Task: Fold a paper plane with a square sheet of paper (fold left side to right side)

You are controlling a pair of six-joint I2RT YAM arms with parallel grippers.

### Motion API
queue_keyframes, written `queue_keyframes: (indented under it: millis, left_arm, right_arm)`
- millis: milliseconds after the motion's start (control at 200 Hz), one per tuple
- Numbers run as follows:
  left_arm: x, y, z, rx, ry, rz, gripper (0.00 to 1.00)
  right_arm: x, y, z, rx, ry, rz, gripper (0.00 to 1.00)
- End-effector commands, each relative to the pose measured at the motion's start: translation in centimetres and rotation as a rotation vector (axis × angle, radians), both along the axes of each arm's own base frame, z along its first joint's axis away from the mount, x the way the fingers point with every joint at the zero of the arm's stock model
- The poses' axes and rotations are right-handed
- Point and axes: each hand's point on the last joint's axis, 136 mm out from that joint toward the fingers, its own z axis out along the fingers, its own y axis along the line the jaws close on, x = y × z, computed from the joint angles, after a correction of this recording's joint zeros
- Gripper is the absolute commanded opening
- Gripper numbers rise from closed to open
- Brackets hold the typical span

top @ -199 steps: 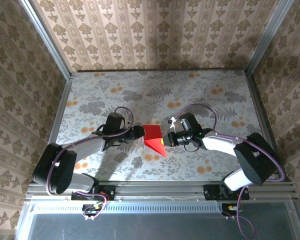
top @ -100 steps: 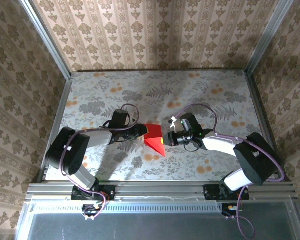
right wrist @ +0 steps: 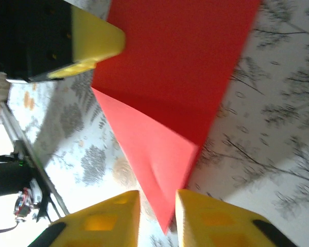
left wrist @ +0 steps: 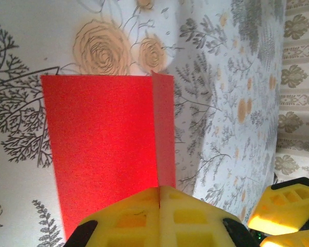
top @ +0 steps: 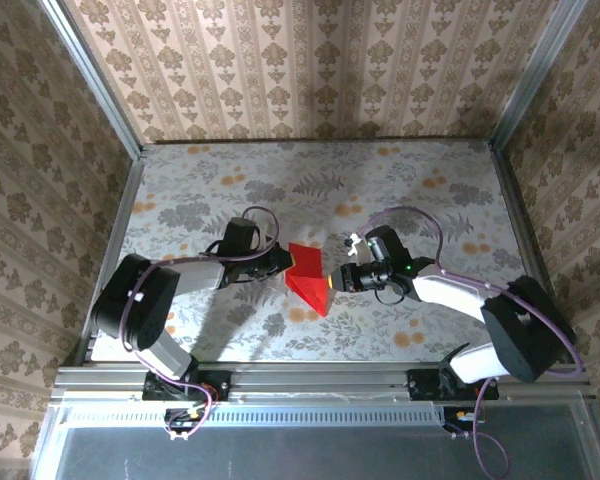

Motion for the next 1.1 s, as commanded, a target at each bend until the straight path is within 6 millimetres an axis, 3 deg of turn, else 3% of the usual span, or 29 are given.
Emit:
queue_keyframes:
  millis: [0,230,540,590,795,1100]
  left_arm:
    - [-0.2,-0.2,1.5,-0.013,-0.021,0.006,0.00]
    - [-0.3,-0.6,2.1,-0.004,-0.025,0.023,0.00]
    - [-0.1,-0.3,2.0,0.016,-0.022,0.123,0.00]
    - [-0.1,-0.3,2.1,0.004,-0.022,0.134,0.00]
    - [-0.6,-0.7,1.9,0.022,-0.016,0.122,0.00]
    - [-0.8,-0.9,2.1,0.023,-0.019,0.117,0.00]
  right_arm:
    - [-0.1,-2.1,1.0,-0.124,-0.034,-0.038,0.33]
    - [-1.7,-2.1,2.1,-0.281,-0.120,-0.042,0.46]
    - [-3.9,2.3,0.3,-0.503,-0.267,0.002,0.57]
    - [-4.1,2.9,-0.7,-0.557,-0.285,0.014,0.58]
    - [-3.6,4.2,-2.1,-0.694,-0.337,0.046,0.59]
    - [-2.0,5.2,-2.8,-0.776,-0.397,0.053,0.57]
